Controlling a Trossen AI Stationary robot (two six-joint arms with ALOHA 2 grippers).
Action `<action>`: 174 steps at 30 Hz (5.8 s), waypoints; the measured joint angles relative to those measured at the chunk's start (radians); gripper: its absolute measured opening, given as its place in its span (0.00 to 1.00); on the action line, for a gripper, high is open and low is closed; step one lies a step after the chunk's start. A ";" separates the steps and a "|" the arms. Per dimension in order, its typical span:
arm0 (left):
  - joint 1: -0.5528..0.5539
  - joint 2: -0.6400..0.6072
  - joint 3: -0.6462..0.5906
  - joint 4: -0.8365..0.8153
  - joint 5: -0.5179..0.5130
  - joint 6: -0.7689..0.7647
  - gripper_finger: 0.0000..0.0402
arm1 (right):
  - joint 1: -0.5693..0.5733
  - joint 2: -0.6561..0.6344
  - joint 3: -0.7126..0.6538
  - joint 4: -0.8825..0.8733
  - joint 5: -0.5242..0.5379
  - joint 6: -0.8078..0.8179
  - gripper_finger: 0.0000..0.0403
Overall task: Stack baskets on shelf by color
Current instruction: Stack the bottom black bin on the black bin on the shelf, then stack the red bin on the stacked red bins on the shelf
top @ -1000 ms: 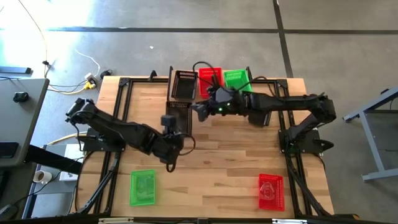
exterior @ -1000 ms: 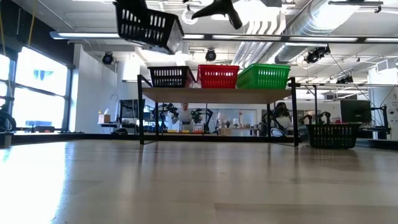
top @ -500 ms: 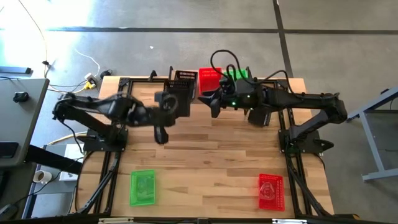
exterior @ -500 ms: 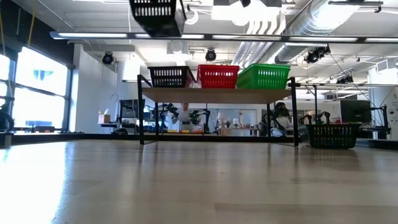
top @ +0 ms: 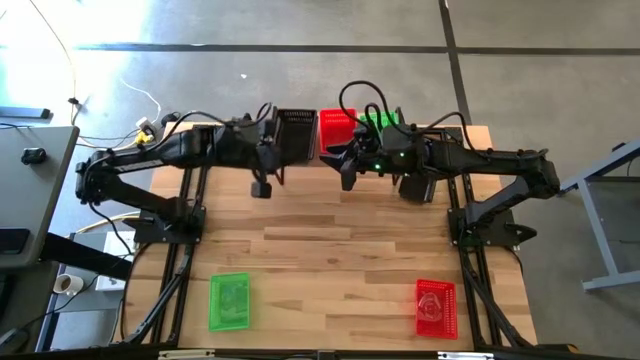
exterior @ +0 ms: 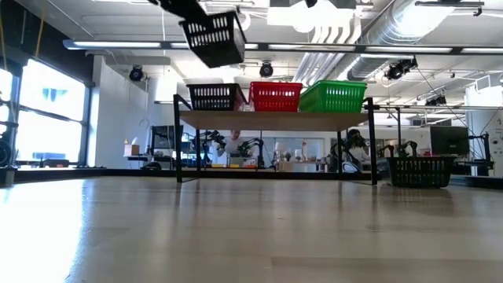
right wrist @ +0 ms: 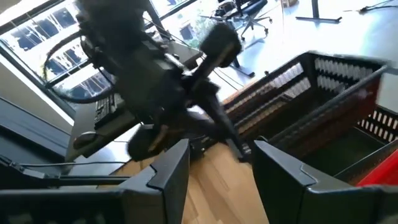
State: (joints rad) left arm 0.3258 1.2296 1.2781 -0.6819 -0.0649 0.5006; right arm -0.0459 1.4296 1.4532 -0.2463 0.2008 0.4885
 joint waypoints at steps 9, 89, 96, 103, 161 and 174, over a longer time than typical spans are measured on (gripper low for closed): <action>0.132 0.055 -0.006 0.013 0.099 0.045 0.00 | -0.041 0.001 0.000 -0.003 -0.014 -0.052 0.39; 0.120 0.152 -0.005 -0.068 -0.017 -0.090 0.42 | -0.036 0.001 0.000 -0.059 -0.185 0.062 0.39; 0.070 0.139 -0.005 -0.078 -0.029 -0.097 0.42 | -0.036 0.001 0.000 -0.069 -0.185 0.061 0.39; 0.046 0.157 -0.005 -0.079 -0.055 -0.097 0.42 | -0.036 0.001 0.000 -0.070 -0.185 0.061 0.39; -0.217 0.136 0.020 -0.113 -0.234 -0.605 0.42 | 0.708 0.035 -0.005 -0.798 -0.133 0.541 0.39; -0.345 0.136 0.020 -0.108 -0.226 -0.865 0.42 | 0.988 0.108 -0.100 -0.754 -0.130 0.671 0.39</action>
State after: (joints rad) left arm -0.0193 1.3660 1.2980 -0.7895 -0.2906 -0.3641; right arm 0.9418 1.5374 1.3535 -1.0003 0.0708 1.1593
